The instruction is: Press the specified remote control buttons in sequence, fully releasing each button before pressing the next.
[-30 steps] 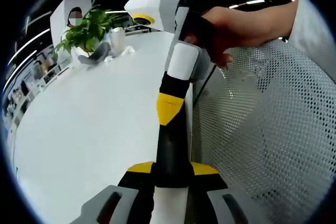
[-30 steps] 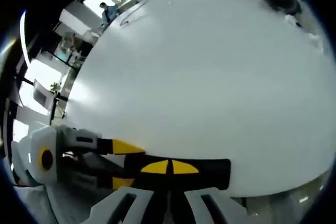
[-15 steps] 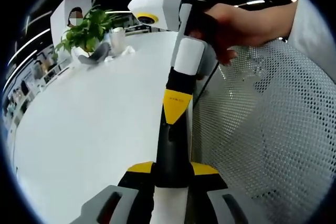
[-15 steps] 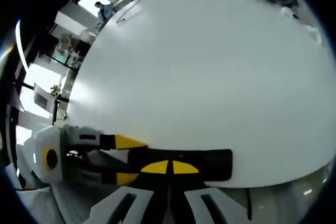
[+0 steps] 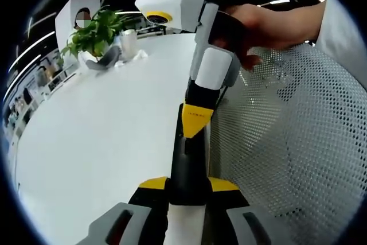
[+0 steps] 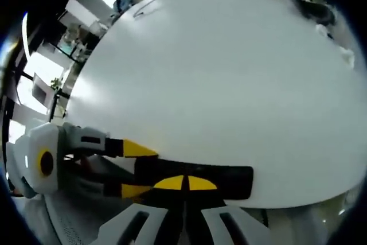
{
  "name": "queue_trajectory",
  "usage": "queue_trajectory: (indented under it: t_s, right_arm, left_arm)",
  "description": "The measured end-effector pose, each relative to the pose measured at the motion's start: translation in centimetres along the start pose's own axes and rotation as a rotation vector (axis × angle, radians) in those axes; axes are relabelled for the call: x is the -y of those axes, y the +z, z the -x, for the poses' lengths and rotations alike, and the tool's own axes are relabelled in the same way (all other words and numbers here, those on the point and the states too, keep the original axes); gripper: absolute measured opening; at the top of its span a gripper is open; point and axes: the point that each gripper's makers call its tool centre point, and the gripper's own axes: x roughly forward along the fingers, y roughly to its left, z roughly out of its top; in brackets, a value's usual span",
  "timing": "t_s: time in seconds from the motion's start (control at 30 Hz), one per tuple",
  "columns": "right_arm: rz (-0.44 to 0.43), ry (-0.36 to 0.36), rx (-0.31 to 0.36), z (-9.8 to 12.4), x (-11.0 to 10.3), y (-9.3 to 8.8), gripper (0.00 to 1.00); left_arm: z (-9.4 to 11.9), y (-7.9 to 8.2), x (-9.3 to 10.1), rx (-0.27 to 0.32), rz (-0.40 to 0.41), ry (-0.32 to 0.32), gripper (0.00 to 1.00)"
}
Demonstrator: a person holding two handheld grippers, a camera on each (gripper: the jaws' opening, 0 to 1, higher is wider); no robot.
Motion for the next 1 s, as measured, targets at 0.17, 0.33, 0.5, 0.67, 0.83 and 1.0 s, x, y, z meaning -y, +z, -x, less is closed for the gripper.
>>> queue_trajectory:
  t_s: [0.17, 0.33, 0.5, 0.67, 0.83, 1.0]
  right_arm:
    - [-0.013, 0.009, 0.001, 0.04, 0.16, 0.04, 0.00]
    - [-0.009, 0.007, 0.000, -0.01, 0.08, 0.09, 0.00]
    - [-0.009, 0.007, 0.007, -0.03, 0.06, 0.23, 0.00]
    - [-0.013, 0.019, 0.016, 0.01, 0.00, 0.37, 0.00]
    - [-0.014, 0.030, 0.022, -0.06, -0.08, 0.56, 0.00]
    - [-0.034, 0.021, 0.005, 0.12, 0.18, 0.30, 0.00]
  left_arm:
    - [0.07, 0.00, -0.04, -0.019, 0.012, 0.006, 0.25]
    - [0.08, -0.01, -0.06, -0.023, 0.021, 0.008, 0.25]
    - [0.08, -0.02, -0.12, -0.029, 0.029, 0.011, 0.25]
    - [0.14, -0.11, -0.49, -0.024, 0.059, 0.026, 0.25]
    - [0.28, -0.10, -0.77, -0.015, 0.059, 0.034, 0.25]
    - [0.25, -0.10, -0.78, -0.012, 0.054, 0.035, 0.25]
